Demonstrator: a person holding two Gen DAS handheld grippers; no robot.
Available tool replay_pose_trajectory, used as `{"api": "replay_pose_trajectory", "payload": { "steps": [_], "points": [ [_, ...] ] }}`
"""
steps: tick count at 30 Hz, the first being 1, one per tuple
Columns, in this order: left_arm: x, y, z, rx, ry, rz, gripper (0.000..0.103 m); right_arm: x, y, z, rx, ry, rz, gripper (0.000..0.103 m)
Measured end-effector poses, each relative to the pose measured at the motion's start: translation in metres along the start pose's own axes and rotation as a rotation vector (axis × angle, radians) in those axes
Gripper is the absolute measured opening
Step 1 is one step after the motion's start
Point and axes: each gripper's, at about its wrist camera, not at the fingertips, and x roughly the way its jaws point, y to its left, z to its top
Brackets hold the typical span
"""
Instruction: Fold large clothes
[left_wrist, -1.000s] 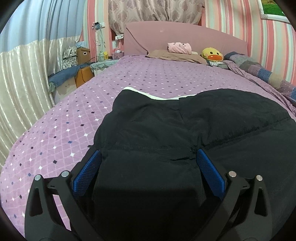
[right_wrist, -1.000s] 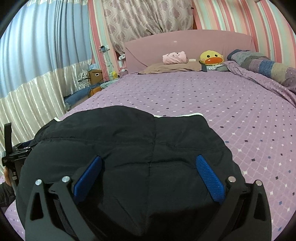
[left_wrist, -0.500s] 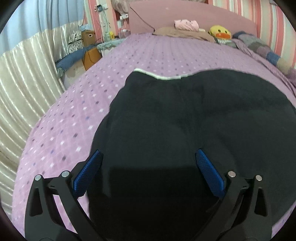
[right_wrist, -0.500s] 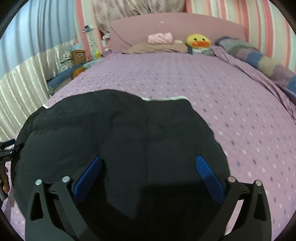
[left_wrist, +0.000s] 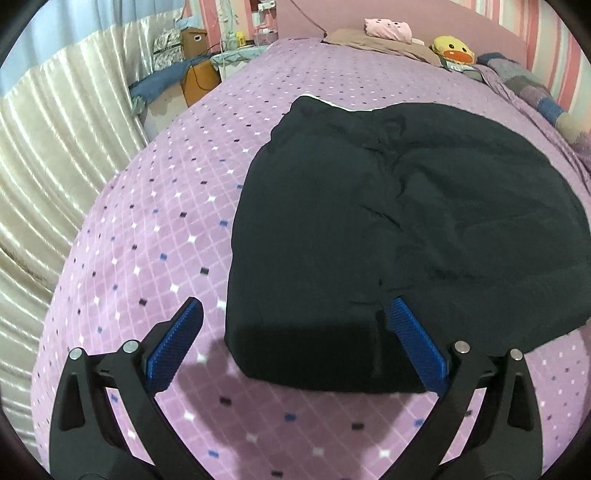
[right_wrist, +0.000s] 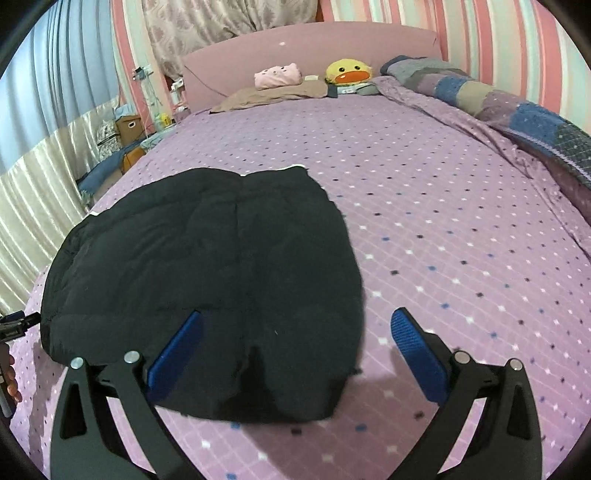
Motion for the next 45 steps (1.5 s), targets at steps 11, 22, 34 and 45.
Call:
{"api": "replay_pose_trajectory", "payload": {
  "steps": [11,22,34,45],
  "points": [
    [0.000,0.007,-0.006,-0.036,0.037,-0.025,0.100,0.034,-0.020,-0.017,0.071,0.122,0.008,0.101],
    [0.020,0.003,0.002,-0.031,0.066,-0.016,0.100,0.082,-0.035,-0.017,0.239,0.187,0.131,0.101],
    [0.031,0.011,0.008,-0.030,0.057,-0.026,0.100,0.102,-0.012,-0.021,0.237,0.221,0.209,0.101],
    [0.039,0.018,0.010,-0.038,0.053,-0.027,0.100,0.112,0.015,-0.024,0.215,0.263,0.275,0.102]
  ]
}}
